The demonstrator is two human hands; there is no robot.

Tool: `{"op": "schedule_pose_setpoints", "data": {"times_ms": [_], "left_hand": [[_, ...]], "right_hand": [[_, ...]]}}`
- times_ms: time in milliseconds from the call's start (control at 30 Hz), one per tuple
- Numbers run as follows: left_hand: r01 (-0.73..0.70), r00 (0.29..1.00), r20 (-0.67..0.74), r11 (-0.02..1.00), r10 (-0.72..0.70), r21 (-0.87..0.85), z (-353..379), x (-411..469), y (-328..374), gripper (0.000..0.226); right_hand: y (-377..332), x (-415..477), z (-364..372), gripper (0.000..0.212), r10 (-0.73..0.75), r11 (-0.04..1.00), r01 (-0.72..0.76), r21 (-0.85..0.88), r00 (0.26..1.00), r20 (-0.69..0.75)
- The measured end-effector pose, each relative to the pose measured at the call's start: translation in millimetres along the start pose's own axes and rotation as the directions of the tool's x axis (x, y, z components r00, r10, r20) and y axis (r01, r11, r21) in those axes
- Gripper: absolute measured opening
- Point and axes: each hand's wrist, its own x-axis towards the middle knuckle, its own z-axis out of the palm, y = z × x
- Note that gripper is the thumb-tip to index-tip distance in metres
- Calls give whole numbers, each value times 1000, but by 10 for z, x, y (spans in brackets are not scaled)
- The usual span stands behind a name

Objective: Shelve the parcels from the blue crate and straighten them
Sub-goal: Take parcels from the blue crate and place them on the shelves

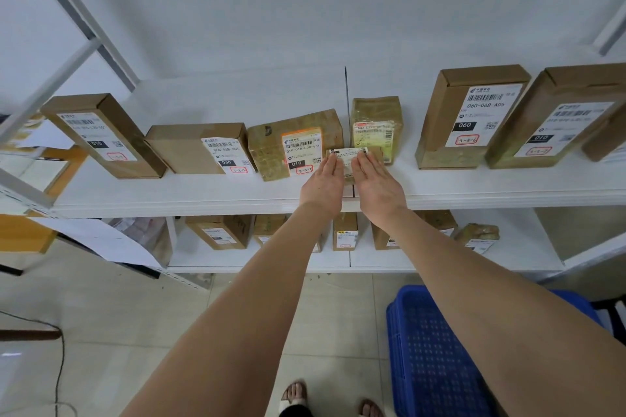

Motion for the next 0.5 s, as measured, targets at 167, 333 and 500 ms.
{"op": "schedule_pose_setpoints", "data": {"times_ms": [167,333,500], "left_hand": [[52,998,19,998,-51,-33,-123,-82,38,79],[95,995,-4,995,-95,-35,-136,-284,102,76],[36,999,-10,999,-36,19,-81,-491,235,79]], "right_hand": [[-5,-63,-80,71,-12,1000,13,16,1000,-10],[8,-237,-123,77,29,999,-29,20,999,-28],[34,-488,-166,86,88,996,-89,-4,995,-42]]}}
